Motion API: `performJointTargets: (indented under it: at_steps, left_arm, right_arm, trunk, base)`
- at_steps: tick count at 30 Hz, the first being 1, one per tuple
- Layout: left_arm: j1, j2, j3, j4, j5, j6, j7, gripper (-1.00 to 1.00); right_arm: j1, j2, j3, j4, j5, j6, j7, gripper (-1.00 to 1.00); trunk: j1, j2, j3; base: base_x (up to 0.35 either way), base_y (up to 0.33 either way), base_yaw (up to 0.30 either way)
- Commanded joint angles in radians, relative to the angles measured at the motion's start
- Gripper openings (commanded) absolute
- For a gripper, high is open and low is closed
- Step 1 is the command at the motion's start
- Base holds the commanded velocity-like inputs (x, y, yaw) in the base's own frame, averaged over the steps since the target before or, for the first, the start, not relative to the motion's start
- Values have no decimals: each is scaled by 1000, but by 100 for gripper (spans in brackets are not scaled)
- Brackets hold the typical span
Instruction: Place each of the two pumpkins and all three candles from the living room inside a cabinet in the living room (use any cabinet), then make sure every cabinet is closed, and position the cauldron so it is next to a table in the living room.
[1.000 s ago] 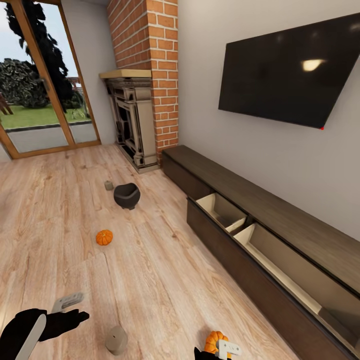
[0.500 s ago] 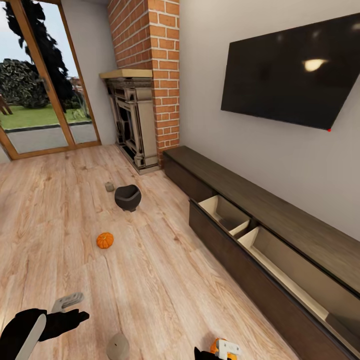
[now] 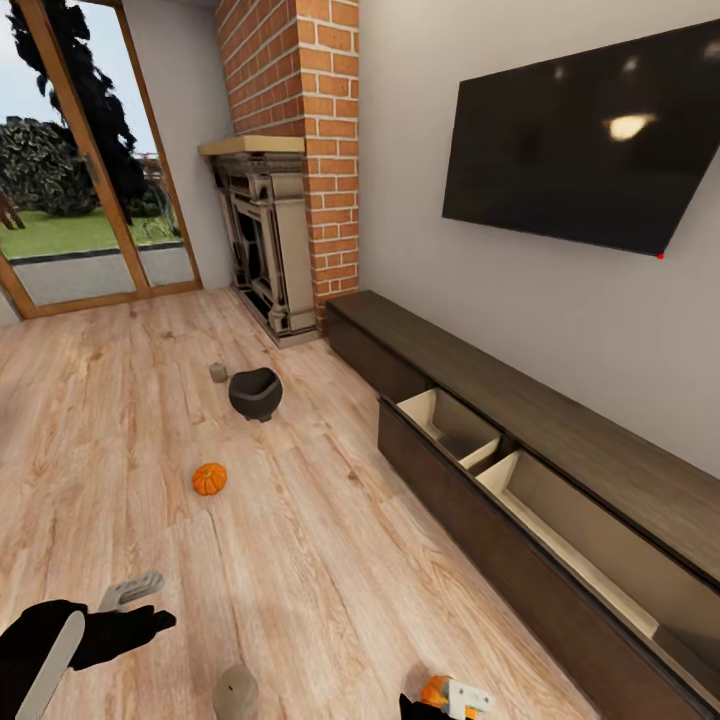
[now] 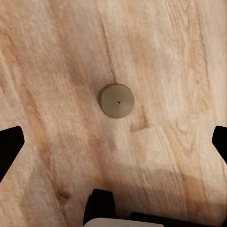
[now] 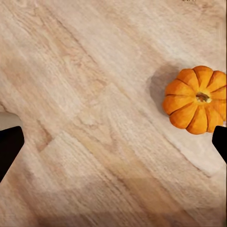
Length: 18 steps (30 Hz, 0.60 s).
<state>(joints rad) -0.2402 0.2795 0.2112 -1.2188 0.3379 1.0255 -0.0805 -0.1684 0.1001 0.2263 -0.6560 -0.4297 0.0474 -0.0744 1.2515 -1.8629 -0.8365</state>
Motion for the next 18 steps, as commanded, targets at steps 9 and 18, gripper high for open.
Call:
performJointTargets:
  at_steps: [9, 18]
  left_arm:
    - [-1, -2, 5, -6, -7, 8, -8, 100]
    - [-2, -4, 3, -118, -6, 11, -8, 100]
  right_arm:
    - [0, -61, -207, -1, -19, 6, 78, 100]
    - [0, -64, -243, 4, -20, 6, 147, 100]
  trunk:
    - [34, -64, -29]
    - [69, -127, -57]
  base:
    - [0, 0, 0]
    - [0, 0, 0]
